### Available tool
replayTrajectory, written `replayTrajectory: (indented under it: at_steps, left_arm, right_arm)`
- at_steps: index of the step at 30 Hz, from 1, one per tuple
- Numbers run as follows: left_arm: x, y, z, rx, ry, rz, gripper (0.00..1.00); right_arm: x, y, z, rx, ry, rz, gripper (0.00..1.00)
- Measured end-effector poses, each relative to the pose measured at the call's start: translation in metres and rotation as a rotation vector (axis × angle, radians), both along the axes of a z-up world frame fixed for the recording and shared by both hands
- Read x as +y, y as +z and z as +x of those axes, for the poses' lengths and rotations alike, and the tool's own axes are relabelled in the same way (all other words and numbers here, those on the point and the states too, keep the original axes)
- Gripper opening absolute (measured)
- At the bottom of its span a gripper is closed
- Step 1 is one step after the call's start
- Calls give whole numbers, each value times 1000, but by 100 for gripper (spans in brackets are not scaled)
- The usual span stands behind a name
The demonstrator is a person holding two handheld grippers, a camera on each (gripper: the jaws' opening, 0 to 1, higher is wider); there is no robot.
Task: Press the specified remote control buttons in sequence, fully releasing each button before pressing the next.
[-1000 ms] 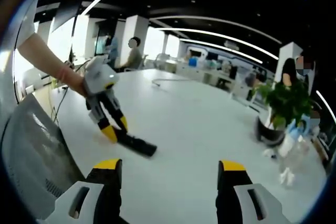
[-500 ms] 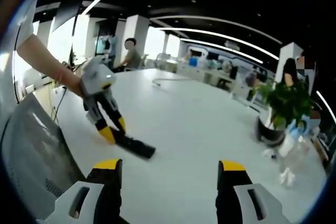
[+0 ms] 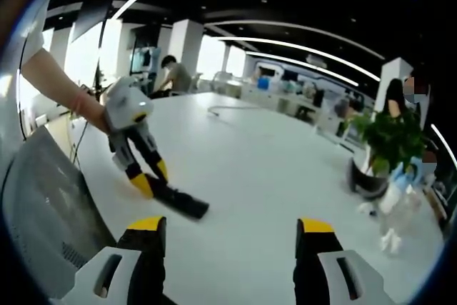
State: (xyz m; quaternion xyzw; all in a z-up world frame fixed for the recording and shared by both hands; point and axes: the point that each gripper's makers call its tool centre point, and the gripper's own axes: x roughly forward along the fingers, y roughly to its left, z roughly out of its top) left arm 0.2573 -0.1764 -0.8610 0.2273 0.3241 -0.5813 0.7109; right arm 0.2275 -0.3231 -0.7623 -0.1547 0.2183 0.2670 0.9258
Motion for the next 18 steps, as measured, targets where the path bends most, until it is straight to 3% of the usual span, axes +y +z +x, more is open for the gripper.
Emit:
replayTrajectory:
  at_steps: [18]
  left_arm:
    - [-2,0,-11,1,5,-12,25]
  right_arm:
    - [-1,-2,1,9,9,-8,72]
